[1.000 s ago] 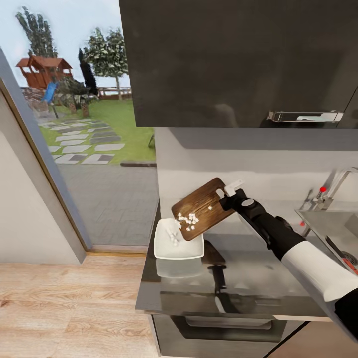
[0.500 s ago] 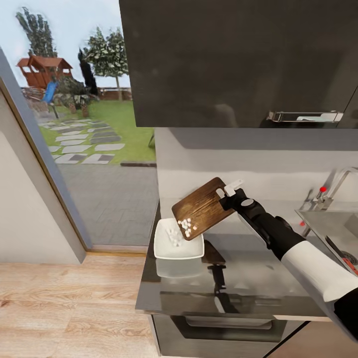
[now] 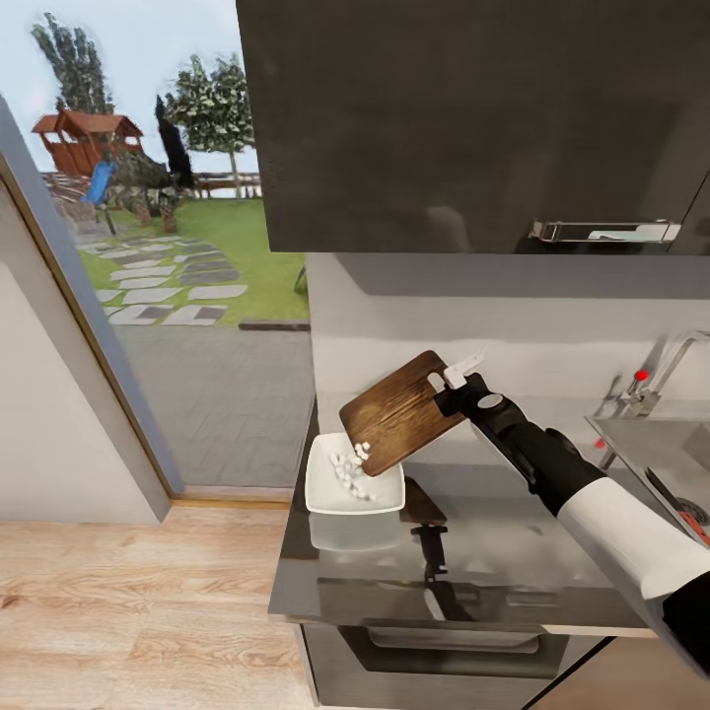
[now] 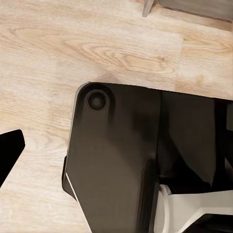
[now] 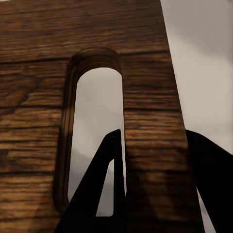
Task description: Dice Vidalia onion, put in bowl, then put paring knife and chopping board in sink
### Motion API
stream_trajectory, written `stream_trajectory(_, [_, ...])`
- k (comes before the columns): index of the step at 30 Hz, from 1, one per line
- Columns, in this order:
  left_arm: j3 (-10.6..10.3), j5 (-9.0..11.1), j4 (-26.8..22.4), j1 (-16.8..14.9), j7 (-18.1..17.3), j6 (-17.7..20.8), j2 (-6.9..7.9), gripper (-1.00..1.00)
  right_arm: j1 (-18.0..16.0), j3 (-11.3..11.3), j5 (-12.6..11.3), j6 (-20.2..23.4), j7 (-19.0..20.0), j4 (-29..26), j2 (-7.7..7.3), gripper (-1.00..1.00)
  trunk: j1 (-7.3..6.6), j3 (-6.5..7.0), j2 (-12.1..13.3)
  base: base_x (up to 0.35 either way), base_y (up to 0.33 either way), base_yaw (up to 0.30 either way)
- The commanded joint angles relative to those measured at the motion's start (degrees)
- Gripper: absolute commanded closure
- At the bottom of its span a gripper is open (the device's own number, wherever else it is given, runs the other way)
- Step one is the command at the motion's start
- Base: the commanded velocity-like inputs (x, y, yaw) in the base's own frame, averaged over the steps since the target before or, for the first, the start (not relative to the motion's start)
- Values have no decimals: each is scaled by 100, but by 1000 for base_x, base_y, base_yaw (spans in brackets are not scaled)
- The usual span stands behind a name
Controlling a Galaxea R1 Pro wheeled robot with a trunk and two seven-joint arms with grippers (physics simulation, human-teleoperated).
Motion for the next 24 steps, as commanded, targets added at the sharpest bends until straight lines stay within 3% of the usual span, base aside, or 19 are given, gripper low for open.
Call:
stream_trajectory(1, [21, 50, -8, 1, -51, 2, -5, -100, -9, 26, -54, 23, -44, -12, -7, 100, 4, -11, -12, 0, 0, 0])
stream_trajectory(16, [20, 47, -8, 1, -51, 2, -6, -100, -10, -20, -72, 359, -36, -100, -11, 100, 4, -11, -12, 0, 0, 0])
stream_trajectory(22, [23, 48, -8, 1, -47, 2, -6, -100, -10, -626, -158, 349, 119, -195, -30, 100, 4, -11, -12, 0, 0, 0])
stream_trajectory(24, [22, 47, -8, 1, -47, 2, -6, -100, -12, -948, -177, 354, 455, -204, -50, 100, 4, -11, -12, 0, 0, 0])
